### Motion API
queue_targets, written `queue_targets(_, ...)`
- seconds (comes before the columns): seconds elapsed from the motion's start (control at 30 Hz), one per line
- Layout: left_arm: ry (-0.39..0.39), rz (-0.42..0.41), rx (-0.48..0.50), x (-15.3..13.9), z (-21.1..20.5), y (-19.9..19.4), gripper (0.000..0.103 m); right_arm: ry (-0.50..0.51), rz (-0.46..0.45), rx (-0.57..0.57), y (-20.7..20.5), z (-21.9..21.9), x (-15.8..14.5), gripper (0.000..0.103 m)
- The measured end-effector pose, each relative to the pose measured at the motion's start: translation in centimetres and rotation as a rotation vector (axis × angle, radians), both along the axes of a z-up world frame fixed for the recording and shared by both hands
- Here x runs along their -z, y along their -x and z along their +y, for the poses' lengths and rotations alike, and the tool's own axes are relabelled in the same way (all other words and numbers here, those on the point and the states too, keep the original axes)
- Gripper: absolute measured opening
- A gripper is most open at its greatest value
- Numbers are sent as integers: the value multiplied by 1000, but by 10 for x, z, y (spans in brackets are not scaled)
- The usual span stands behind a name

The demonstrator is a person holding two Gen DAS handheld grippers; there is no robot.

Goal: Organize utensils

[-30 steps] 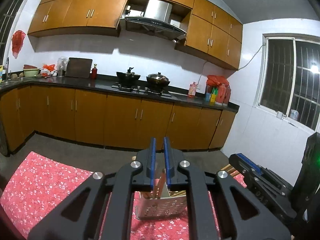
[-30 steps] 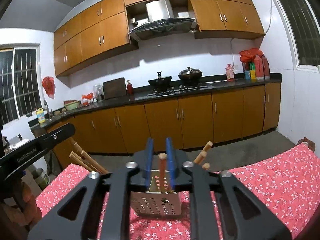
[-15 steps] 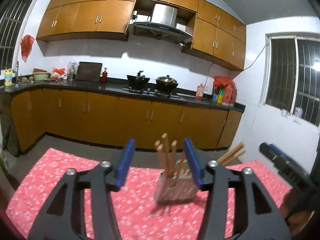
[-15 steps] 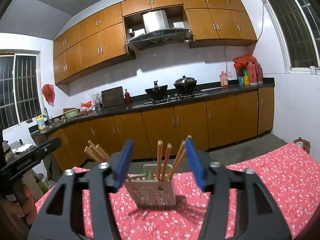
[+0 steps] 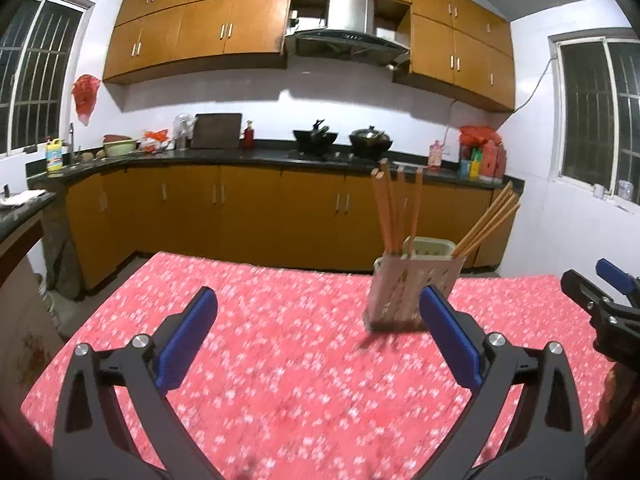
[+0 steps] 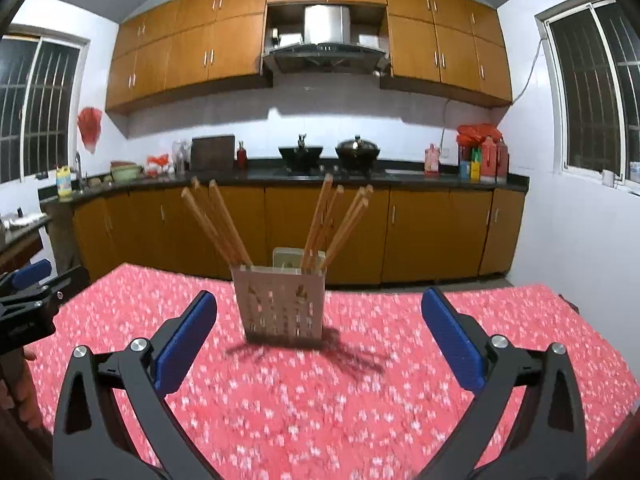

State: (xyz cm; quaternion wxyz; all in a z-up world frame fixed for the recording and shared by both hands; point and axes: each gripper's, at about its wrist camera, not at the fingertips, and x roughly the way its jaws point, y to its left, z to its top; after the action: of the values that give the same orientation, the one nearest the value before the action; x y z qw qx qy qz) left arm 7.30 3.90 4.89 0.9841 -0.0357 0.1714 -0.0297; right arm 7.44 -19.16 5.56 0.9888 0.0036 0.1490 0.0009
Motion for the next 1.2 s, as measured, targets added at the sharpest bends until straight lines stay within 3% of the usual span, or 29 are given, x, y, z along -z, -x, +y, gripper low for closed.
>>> queue_targets(0.23,-26,22,-12,22,0,21,99,-36,21,6,22,1,23,101)
queue_targets(0.4,-56,12,-14,28,-4,28,99,9,19,27,30,8,33,101)
queue_targets(1.2,-73,16,32,41,-17,30,99,-5,71,65,33,4,49,101)
